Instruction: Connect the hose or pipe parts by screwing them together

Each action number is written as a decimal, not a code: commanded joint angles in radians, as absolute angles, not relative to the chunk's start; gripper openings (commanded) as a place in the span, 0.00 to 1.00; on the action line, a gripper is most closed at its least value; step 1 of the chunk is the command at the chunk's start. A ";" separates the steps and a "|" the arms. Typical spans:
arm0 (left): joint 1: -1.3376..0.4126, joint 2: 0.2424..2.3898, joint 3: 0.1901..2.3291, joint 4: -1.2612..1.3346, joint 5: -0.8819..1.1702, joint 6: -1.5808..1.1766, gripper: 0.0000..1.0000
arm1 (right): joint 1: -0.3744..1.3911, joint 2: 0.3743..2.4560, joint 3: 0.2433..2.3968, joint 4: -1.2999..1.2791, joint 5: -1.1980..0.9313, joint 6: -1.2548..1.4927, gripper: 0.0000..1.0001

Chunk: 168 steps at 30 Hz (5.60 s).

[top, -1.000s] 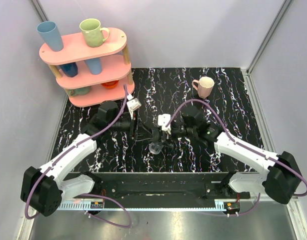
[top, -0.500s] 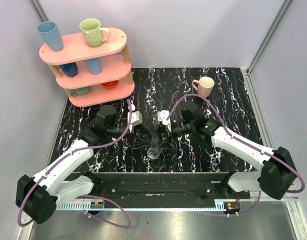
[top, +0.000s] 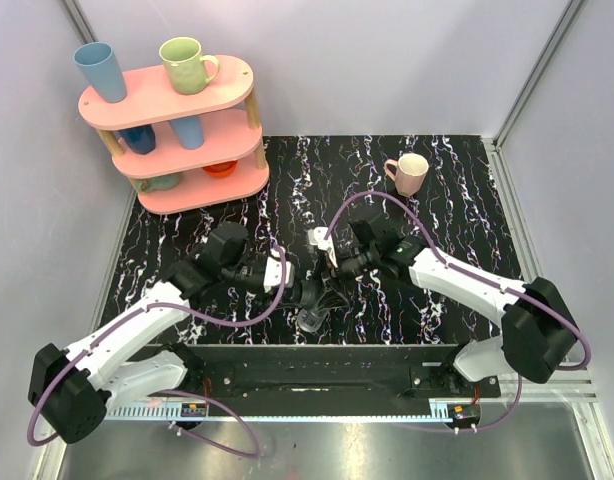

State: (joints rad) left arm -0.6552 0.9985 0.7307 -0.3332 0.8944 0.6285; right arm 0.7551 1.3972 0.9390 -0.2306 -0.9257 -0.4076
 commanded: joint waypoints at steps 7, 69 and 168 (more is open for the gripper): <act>-0.715 0.965 0.764 -0.264 0.876 0.750 0.69 | 0.788 1.351 0.983 0.144 -0.963 -0.377 0.00; -0.509 1.034 0.916 -0.365 0.544 -1.123 0.96 | 0.795 1.094 0.681 0.396 -0.499 -0.597 0.00; -0.614 0.934 0.968 -0.430 0.360 -1.076 0.95 | 0.813 1.085 0.661 0.396 -0.416 -0.652 0.00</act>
